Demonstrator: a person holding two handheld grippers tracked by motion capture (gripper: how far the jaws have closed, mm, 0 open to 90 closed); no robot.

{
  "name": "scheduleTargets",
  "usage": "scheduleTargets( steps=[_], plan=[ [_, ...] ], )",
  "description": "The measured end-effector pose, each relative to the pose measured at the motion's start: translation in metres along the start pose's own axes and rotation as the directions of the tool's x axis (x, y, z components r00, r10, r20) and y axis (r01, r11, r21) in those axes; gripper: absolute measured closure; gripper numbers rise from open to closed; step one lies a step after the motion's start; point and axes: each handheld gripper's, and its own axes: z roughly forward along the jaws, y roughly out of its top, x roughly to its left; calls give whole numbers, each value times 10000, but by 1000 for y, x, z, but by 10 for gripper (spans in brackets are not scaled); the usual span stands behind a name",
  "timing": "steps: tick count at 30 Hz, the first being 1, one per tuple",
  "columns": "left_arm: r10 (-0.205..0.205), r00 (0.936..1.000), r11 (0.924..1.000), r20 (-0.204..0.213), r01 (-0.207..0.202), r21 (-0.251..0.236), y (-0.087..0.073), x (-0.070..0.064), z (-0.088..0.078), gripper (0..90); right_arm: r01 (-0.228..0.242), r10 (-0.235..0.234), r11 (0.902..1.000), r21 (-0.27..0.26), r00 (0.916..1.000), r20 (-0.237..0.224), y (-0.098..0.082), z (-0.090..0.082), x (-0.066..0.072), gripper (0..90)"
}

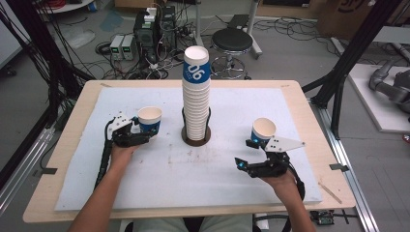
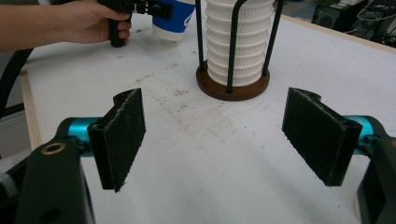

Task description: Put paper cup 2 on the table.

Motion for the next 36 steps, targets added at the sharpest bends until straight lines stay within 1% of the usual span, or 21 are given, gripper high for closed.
scheduleTargets(
  steps=[2, 5, 6, 9, 12, 15, 19, 21, 23, 25, 28, 30, 32, 34, 36],
  plan=[
    [243, 9994, 9992, -263, -234, 320, 1, -3, 2, 262, -1, 1, 10000, 18, 10000, -5, 0, 0, 0, 220],
    [509, 9978, 9965, -430, -479, 686, 1, -6, 4, 262, 15, -15, 10000, 1, 10000, 9, -1, -1, -1, 220],
    [559, 9973, 9959, -486, -523, 732, 1, -7, 3, 259, -32, 32, 10000, 0, 10000, 7, -1, -2, 0, 220],
    [472, 9972, 9950, -578, -418, 906, 3, -8, 1, 259, -59, 60, 10000, -4, 10000, 41, -1, -4, 0, 220],
    [657, 9958, 9916, -634, -580, 1155, 4, -9, -3, 259, -24, 24, 10000, -25, 10000, 76, -2, -4, 0, 220],
    [745, 9944, 9908, -744, -653, 1185, 2, -12, -7, 259, -18, 18, 10000, -20, 10000, 53, -1, -4, 0, 220],
    [833, 9933, 9905, -796, -738, 1163, -2, -13, -12, 257, 36, -35, 10000, -25, 10000, 76, -1, -5, 1, 220],
    [877, 9928, 9894, -812, -773, 1229, -4, -14, -15, 253, 1, -1, 10000, -23, 10000, 76, -1, -5, 1, 220],
    [781, 9930, 9900, -885, -668, 1242, -5, -14, -16, 244, -16, 16, 10000, -22, 10000, 61, -1, -5, 2, 220],
    [853, 9923, 9884, -894, -730, 1328, -5, -15, -17, 237, 5, -5, 10000, 0, 10000, 44, -1, -4, 2, 220],
    [890, 9919, 9888, -903, -771, 1275, -6, -17, -18, 229, -6, 6, 10000, 19, 10000, 45, -1, -4, 1, 220],
    [768, 9940, 9906, -783, -671, 1192, -6, -17, -19, 217, -32, 32, 10000, 30, 10000, 51, -2, -5, 1, 220],
    [496, 9966, 9924, -661, -417, 1159, -6, -17, -21, 194, -36, 36, 10000, 19, 10000, 58, -2, -5, 1, 220],
    [384, 9974, 9927, -607, -311, 1168, -6, -17, -24, 171, -51, 50, 10000, 34, 10000, 54, -2, -5, 1, 220],
    [296, 9977, 9943, -607, -232, 1037, -7, -18, -28, 171, -66, 65, 10000, 48, 10000, 61, -3, -5, 0, 220]
  ],
)
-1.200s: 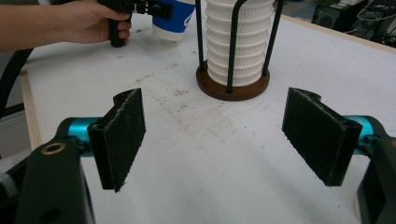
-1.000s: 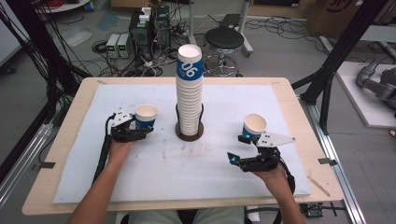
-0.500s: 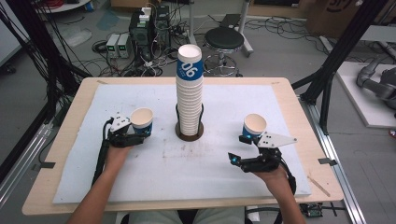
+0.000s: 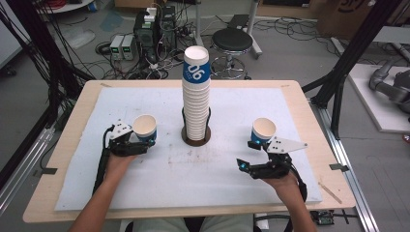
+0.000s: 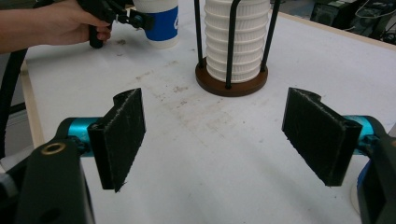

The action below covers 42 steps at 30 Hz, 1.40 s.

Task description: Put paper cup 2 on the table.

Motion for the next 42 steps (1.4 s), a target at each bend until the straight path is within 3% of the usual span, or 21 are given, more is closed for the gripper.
scheduleTargets(
  steps=[9, 18, 20, 23, 27, 30, 32, 37, 42],
  plan=[
    [-69, 9999, 9998, 156, 72, -165, 0, -1, -19, 172, -58, 58, 10000, 14, 10000, 36, -1, -1, 0, 220],
    [-197, 9983, 9991, 545, 217, -369, -4, -4, -48, 171, -125, 126, 9999, -61, 9997, 203, -4, -6, -3, 220],
    [-252, 9969, 9977, 745, 297, -605, -4, -3, -56, 171, -67, 70, 9999, -106, 9996, 287, -4, -8, -3, 220],
    [-273, 9937, 9891, 1085, 425, -1411, -1, -3, -69, 171, -17, 26, 9998, -201, 9989, 475, -4, -11, -3, 220],
    [-279, 9866, 9660, 1610, 680, -2496, 7, -1, -82, 171, -62, 93, 9993, -372, 9965, 833, -5, -16, -5, 219],
    [-291, 9803, 9513, 1956, 873, -2955, 10, 1, -87, 171, -67, 129, 9985, -546, 9935, 1127, -5, -22, -7, 219],
    [-242, 9778, 9456, 2082, 900, -3126, 11, 3, -90, 171, -96, 187, 9975, -701, 9912, 1314, -6, -27, -9, 219],
    [-282, 9775, 9382, 2090, 980, -3321, 13, 7, -93, 171, -251, 419, 9947, -1001, 9846, 1695, -10, -39, -16, 219],
    [-296, 9784, 9378, 2045, 980, -3330, 15, 8, -93, 178, -242, 483, 9927, -1184, 9776, 2049, -13, -48, -19, 216]
  ],
)
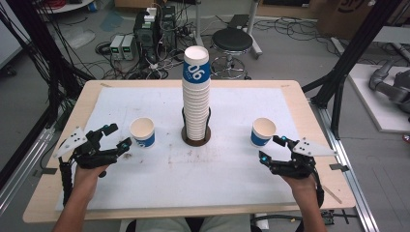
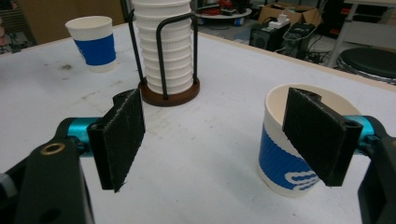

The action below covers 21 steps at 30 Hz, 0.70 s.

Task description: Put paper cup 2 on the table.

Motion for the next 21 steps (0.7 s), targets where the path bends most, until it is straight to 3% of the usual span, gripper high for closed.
scheduleTargets(
  steps=[21],
  plan=[
    [306, 9995, 9995, 93, -305, -111, 3, -2, -4, 178, -42, 43, 10000, -66, 9998, 172, 1, -3, 3, 213]
  ],
)
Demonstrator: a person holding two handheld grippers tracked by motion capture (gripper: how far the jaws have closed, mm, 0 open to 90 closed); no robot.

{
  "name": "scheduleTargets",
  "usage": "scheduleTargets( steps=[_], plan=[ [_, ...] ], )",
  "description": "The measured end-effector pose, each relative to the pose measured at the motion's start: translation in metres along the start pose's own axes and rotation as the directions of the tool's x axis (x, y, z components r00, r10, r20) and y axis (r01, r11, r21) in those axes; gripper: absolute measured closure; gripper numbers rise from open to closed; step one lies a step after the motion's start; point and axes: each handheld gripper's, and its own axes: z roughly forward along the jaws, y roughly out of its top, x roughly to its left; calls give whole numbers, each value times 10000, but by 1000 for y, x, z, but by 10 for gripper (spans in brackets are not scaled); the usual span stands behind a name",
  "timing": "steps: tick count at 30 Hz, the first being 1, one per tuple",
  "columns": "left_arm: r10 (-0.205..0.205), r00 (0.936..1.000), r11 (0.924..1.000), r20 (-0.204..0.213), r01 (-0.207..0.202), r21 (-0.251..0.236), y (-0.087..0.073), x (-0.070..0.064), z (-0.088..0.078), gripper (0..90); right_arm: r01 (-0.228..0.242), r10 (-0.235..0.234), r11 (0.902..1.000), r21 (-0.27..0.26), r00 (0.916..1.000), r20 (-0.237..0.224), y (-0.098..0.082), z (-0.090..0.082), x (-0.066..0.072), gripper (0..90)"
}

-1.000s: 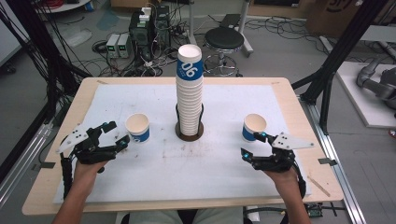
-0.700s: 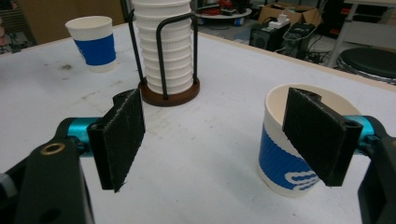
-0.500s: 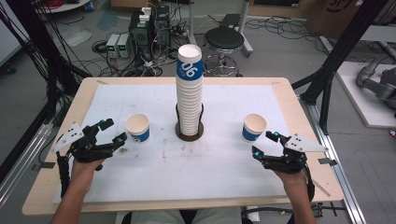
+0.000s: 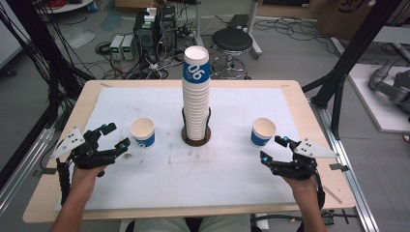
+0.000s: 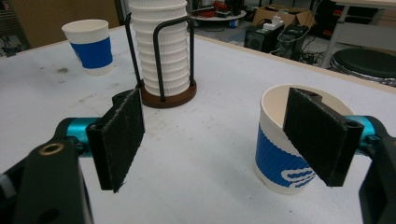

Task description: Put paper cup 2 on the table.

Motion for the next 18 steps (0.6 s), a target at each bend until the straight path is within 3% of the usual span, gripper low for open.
scheduleTargets(
  steps=[18],
  plan=[
    [53, 9999, 10000, -119, -52, 49, -1, 1, -1, 178, -36, 36, 10000, -45, 10000, -75, 1, 1, -1, 214]
  ],
)
